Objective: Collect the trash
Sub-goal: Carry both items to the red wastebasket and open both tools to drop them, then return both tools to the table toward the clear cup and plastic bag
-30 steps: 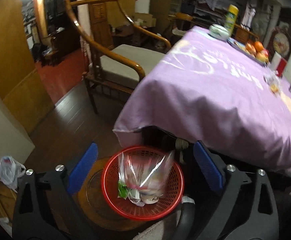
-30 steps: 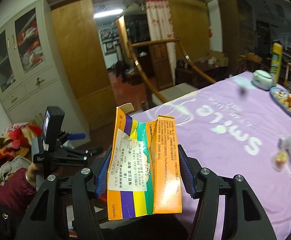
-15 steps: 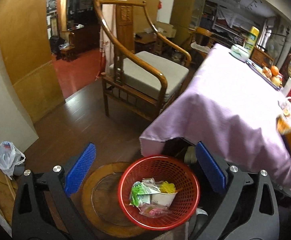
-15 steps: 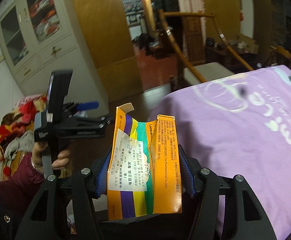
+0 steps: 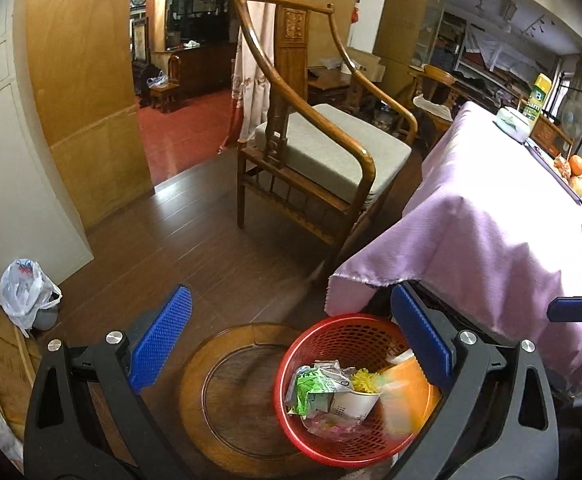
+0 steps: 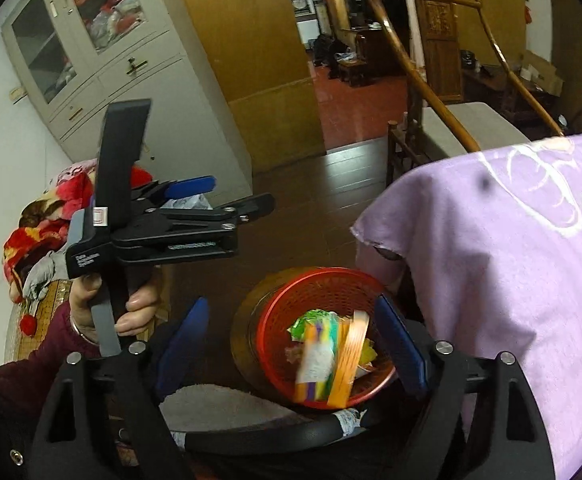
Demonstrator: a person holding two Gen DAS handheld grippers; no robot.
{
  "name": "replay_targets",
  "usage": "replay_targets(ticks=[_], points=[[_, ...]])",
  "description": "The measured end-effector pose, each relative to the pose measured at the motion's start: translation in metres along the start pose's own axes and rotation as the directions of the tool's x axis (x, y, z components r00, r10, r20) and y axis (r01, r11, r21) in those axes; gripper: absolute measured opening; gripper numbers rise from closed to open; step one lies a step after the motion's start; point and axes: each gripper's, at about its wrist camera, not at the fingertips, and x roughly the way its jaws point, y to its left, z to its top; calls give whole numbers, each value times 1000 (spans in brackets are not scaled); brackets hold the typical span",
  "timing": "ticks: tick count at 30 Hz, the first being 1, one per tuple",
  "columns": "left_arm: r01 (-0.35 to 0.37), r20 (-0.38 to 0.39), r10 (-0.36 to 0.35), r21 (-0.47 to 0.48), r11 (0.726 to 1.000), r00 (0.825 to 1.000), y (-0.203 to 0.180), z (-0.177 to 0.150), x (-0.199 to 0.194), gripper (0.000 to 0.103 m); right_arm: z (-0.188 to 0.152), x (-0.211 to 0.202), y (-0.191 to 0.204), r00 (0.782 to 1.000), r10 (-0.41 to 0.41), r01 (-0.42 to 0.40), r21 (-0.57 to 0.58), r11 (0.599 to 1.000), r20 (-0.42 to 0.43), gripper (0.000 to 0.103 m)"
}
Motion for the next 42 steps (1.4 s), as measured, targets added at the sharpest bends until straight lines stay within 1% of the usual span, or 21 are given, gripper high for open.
replay_targets(ticks=[5, 11, 16, 22, 26, 28, 32, 35, 38, 42], points=[[7, -12, -7, 6, 1000, 1000, -6, 0, 3, 96, -6, -11, -19, 999, -28, 27, 52, 998, 22, 83], [27, 4, -28, 44, 999, 1000, -27, 1, -5, 96, -15, -37, -38, 994, -77, 69, 90, 994, 83, 83], [47, 10, -48, 74, 996, 999, -46, 2, -11, 96, -25, -65, -52, 983, -116, 98, 129, 987, 143, 84], [58, 26, -61, 120, 991, 998, -72, 5, -22, 96, -44, -101, -70, 964, -162, 124, 182, 976, 212, 85], [71, 35, -77, 151, 986, 996, -93, 7, -30, 96, -63, -129, -83, 944, -200, 143, 220, 965, 263, 89], [84, 40, -92, 177, 981, 995, -109, 7, -35, 96, -75, -142, -90, 934, -221, 155, 237, 959, 282, 89], [103, 34, -115, 244, 964, 993, -144, 5, -39, 96, -104, -174, -109, 905, -281, 192, 285, 939, 318, 92], [137, 10, -146, 288, 948, 989, -175, 3, -38, 96, -131, -197, -129, 882, -333, 217, 340, 915, 333, 93], [180, -21, -184, 334, 925, 983, -211, 1, -34, 96, -155, -217, -152, 860, -390, 246, 401, 882, 330, 93], [228, -57, -224, 399, 888, 973, -264, 1, -23, 96, -188, -238, -188, 830, -474, 298, 484, 822, 293, 94]])
